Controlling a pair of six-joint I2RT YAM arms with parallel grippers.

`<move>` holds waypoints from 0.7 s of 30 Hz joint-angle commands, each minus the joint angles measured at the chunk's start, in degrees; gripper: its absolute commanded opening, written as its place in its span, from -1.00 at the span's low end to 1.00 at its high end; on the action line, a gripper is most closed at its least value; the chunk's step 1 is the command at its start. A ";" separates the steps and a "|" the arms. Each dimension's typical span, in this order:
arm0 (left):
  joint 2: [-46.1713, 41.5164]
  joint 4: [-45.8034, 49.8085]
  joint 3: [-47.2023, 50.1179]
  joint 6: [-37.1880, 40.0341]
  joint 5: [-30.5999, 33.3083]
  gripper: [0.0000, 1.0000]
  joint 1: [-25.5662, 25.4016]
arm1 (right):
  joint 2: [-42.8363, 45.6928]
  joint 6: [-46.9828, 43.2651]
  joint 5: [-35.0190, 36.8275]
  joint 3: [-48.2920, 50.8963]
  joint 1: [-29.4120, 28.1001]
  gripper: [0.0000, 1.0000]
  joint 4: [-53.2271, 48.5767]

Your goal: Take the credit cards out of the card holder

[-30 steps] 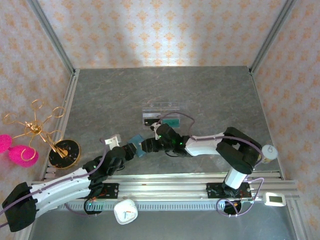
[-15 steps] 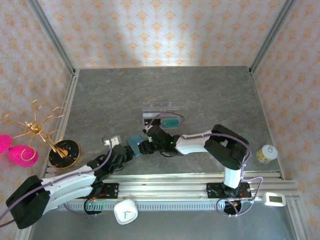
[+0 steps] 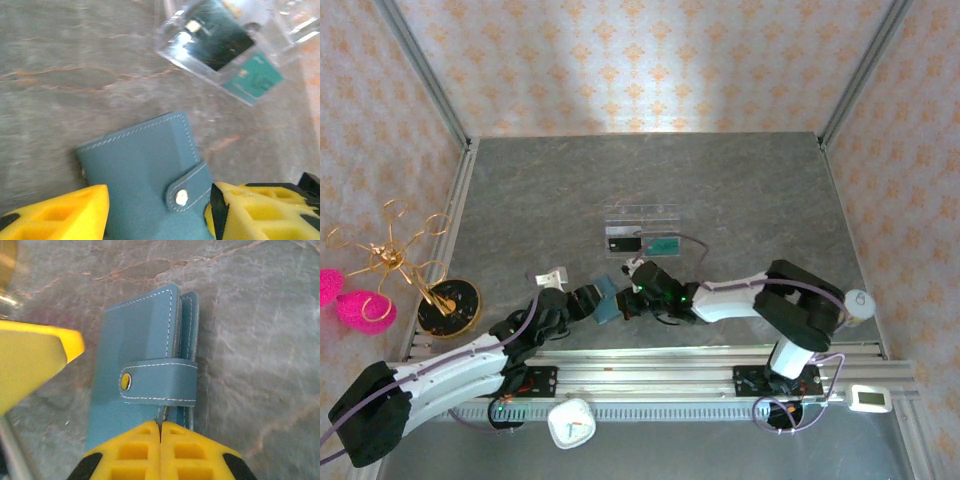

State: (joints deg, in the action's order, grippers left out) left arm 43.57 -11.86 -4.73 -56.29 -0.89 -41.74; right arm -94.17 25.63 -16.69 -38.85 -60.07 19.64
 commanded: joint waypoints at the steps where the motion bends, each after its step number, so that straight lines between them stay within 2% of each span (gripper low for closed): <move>1: 0.78 -9.09 -1.72 1.75 -6.12 0.19 -0.06 | 7.47 3.57 2.26 4.25 -0.22 -1.00 4.34; 5: 5.79 -17.93 -2.51 2.14 -10.34 0.23 -0.68 | 16.96 5.80 4.56 9.88 0.11 -1.00 4.99; 11: 12.60 -31.46 -5.28 2.52 -11.76 0.28 -4.17 | 31.94 7.41 7.59 14.04 3.16 -1.00 2.73; 17: 16.86 -36.42 -10.47 3.93 -14.23 0.31 -5.38 | 41.97 6.25 8.96 12.30 6.73 -1.00 -0.35; 19: 17.15 -37.01 -11.09 3.76 -14.24 0.41 -5.42 | 43.69 5.39 8.59 11.00 7.11 -1.00 -1.02; 21: 17.11 -40.30 -10.67 3.58 -14.50 0.43 -5.37 | 44.82 4.92 8.00 9.63 7.10 -1.00 -1.63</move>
State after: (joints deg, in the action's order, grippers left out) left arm 60.49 -45.39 -14.55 -53.84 -13.76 -46.89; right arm -51.24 31.68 -9.76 -26.00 -53.06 18.79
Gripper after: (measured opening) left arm 0.710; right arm 0.041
